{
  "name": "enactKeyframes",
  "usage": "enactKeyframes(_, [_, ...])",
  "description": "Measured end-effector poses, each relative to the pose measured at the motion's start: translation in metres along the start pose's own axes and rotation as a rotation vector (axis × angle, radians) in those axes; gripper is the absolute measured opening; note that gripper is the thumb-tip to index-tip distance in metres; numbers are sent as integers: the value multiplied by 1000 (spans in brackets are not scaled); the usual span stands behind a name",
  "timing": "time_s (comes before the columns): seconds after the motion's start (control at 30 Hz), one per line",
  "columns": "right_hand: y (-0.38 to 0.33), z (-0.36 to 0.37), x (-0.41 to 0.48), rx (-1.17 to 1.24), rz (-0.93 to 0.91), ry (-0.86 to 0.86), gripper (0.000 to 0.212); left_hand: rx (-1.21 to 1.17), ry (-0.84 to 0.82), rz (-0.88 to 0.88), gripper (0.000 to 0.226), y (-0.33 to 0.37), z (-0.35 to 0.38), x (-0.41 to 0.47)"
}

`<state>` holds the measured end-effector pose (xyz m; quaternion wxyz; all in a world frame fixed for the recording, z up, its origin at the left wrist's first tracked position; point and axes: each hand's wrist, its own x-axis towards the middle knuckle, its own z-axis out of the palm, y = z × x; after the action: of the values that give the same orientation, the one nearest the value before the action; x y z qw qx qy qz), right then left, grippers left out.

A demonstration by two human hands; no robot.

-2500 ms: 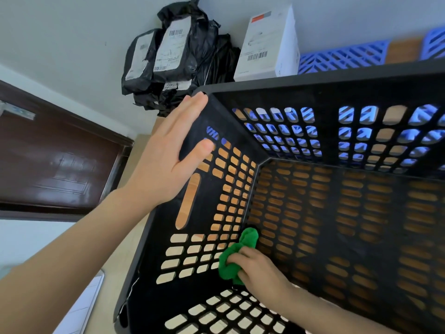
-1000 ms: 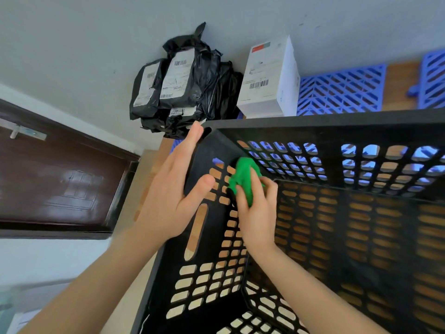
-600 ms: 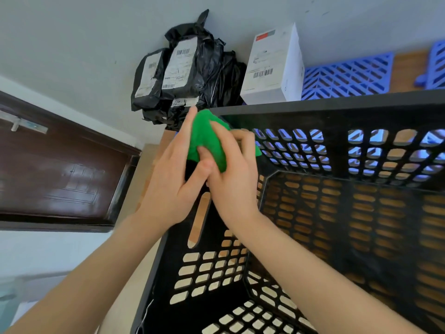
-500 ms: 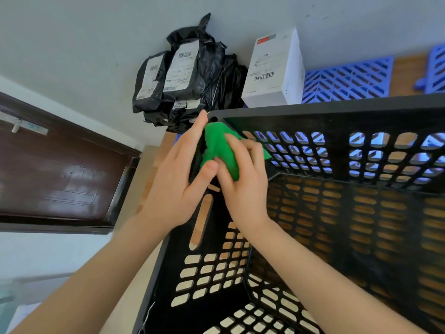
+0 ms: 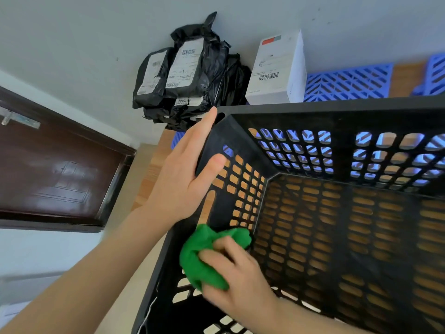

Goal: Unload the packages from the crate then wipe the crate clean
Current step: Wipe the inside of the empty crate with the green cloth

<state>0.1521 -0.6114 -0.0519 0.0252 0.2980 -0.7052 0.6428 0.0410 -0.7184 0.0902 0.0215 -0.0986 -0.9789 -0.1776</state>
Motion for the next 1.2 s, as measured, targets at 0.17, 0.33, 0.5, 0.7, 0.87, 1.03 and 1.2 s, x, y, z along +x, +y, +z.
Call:
enactKeyframes(0.17, [12, 0, -6, -132, -140, -124, 39, -16, -3, -6, 63, -1, 0, 0])
enactKeyframes(0.33, [28, -25, 71, 40, 420, 425, 43, -30, 8, 3, 63, -3, 2, 1])
enactKeyframes(0.5, [25, -31, 97, 43, 380, 383, 39, -48, 1, 12, 62, -4, 1, 1])
enactKeyframes(0.7, [4, -4, -3, -18, 259, -242, 41, -32, 1, 9, 61, -5, 1, 0])
enactKeyframes(0.87, [6, -17, -14, -162, 254, -706, 45, -47, -8, -10, 61, -7, 2, -1])
enactKeyframes(1.03, [3, -34, -9, -325, 197, -659, 38, -75, 0, -14, 63, -8, 2, -2])
enactKeyframes(1.2, [5, -59, -13, -494, 225, -415, 45, -90, 25, 6, 65, -6, 0, -3])
